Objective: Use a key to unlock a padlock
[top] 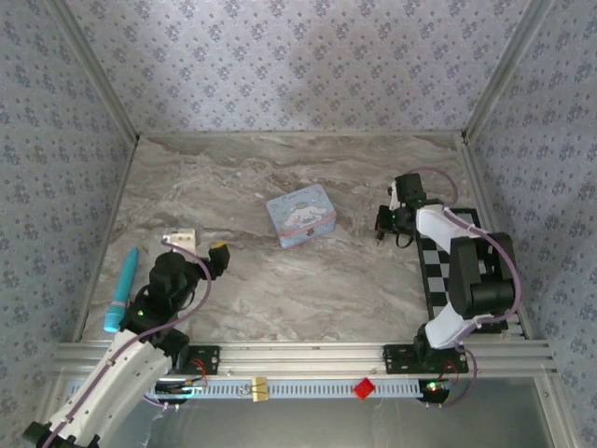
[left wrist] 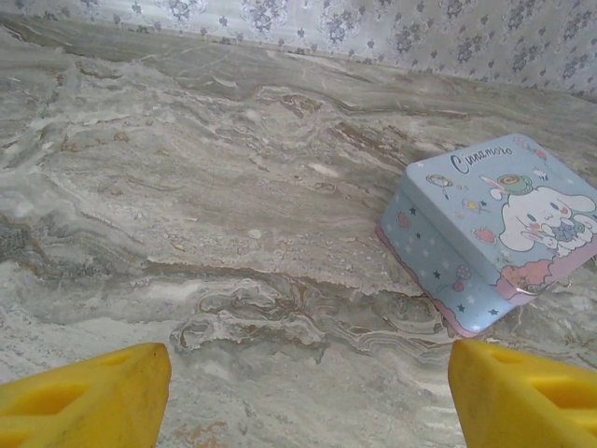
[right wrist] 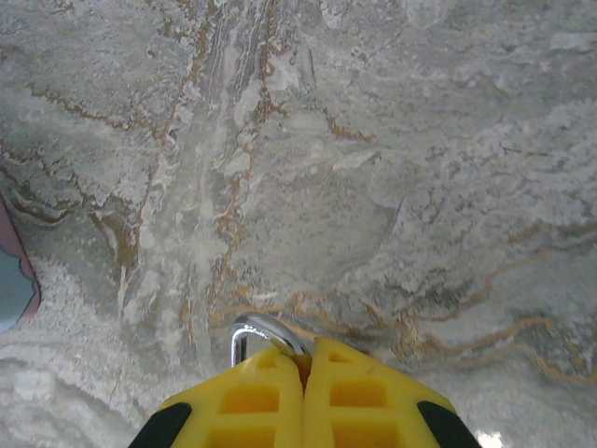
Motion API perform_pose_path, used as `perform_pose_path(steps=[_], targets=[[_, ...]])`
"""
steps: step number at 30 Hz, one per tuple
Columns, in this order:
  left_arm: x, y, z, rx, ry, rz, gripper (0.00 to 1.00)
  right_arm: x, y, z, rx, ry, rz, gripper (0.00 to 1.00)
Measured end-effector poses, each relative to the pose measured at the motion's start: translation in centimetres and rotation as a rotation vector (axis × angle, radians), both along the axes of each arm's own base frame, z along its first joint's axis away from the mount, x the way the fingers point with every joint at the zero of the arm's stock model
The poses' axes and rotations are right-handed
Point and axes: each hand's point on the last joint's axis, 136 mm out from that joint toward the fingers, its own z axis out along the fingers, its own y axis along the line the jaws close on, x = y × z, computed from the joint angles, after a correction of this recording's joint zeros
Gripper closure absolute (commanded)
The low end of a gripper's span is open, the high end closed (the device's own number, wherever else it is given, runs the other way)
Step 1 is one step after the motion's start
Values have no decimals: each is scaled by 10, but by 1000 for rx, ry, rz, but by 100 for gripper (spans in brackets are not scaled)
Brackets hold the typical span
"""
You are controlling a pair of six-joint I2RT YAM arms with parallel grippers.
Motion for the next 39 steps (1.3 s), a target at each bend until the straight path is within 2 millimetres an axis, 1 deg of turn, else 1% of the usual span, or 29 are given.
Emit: perform_pose_path(steps=[10, 18, 19, 20, 21, 23, 28, 31, 32, 34, 35, 37, 39], targets=[[1, 3, 0, 7, -4, 14, 21, 25, 7, -17, 0, 42, 14, 100], [1, 4, 0, 12, -5, 23, 21, 47, 22, -20, -32, 46, 56, 96], [1, 5, 0, 12, -6, 24, 21, 49, 24, -20, -39, 43, 62, 94], [1, 5, 0, 13, -6, 26, 21, 52, 25, -19, -45, 39, 68, 90], [1, 5, 0, 13, -7, 27, 21, 54, 27, -19, -49, 36, 73, 83], [1, 6, 1, 14, -7, 29, 21, 57, 29, -19, -59, 31, 85, 74], [2, 8, 1, 23, -10, 41, 21, 56, 29, -22, -83, 32, 97, 65], [2, 10, 0, 28, -14, 48, 18, 56, 30, -20, -95, 28, 101, 61], [2, 10, 0, 29, -15, 51, 18, 55, 30, -18, -101, 25, 103, 59], [2, 12, 0, 31, -17, 58, 17, 53, 31, -9, -107, 4, 107, 54], [2, 13, 0, 32, -19, 64, 14, 50, 33, -1, -108, -10, 112, 51], [2, 14, 1, 35, -27, 70, 12, 44, 36, 20, -105, -45, 120, 47], [1, 17, 3, 33, -40, 84, 12, 37, 42, 53, -108, -112, 134, 45]])
